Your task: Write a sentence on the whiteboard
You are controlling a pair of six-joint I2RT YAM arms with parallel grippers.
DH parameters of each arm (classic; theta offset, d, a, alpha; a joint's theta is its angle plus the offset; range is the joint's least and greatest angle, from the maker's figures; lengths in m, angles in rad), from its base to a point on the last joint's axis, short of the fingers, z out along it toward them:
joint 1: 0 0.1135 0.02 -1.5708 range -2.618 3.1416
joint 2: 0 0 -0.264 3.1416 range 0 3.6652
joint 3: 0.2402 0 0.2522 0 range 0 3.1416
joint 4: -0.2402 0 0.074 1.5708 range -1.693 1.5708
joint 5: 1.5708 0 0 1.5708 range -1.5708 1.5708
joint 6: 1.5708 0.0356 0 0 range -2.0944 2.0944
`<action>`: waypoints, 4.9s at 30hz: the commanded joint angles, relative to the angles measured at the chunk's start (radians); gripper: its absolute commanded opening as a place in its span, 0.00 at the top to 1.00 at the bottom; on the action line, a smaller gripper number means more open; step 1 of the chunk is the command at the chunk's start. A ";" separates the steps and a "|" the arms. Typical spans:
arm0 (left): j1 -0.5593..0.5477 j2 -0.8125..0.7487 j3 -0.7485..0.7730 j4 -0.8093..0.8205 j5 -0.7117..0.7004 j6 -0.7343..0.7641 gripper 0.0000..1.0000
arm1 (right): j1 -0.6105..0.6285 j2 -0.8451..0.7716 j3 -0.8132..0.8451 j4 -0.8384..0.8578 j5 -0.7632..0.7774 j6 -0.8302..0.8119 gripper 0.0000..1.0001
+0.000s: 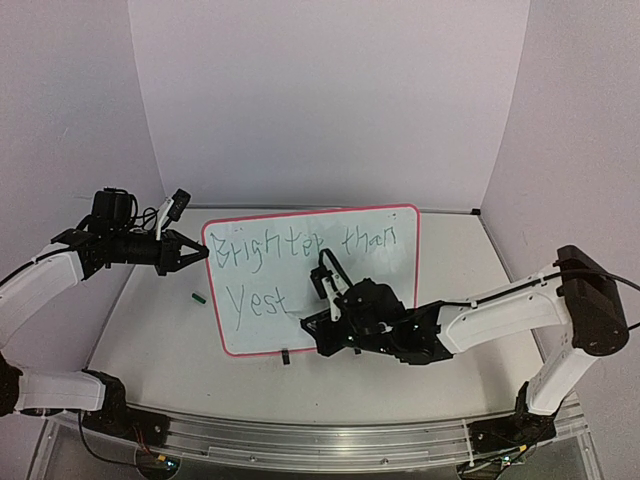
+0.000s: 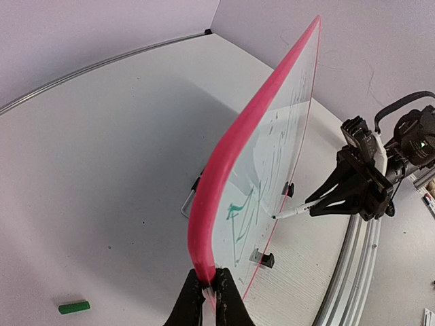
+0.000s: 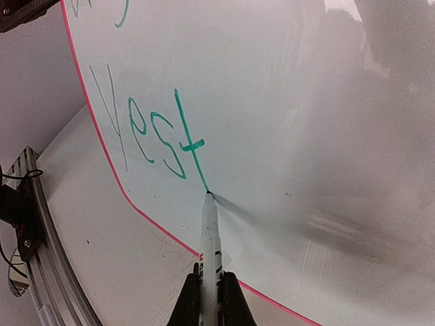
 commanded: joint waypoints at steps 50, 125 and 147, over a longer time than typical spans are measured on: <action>-0.021 0.040 -0.005 -0.086 -0.043 0.037 1.00 | -0.078 -0.082 -0.052 0.131 -0.136 -0.077 1.00; -0.021 0.041 -0.004 -0.084 -0.038 0.035 1.00 | -0.076 -0.091 -0.069 0.018 -0.093 -0.009 1.00; -0.021 0.041 -0.005 -0.082 -0.036 0.033 1.00 | -0.076 -0.159 -0.045 0.034 -0.045 -0.055 1.00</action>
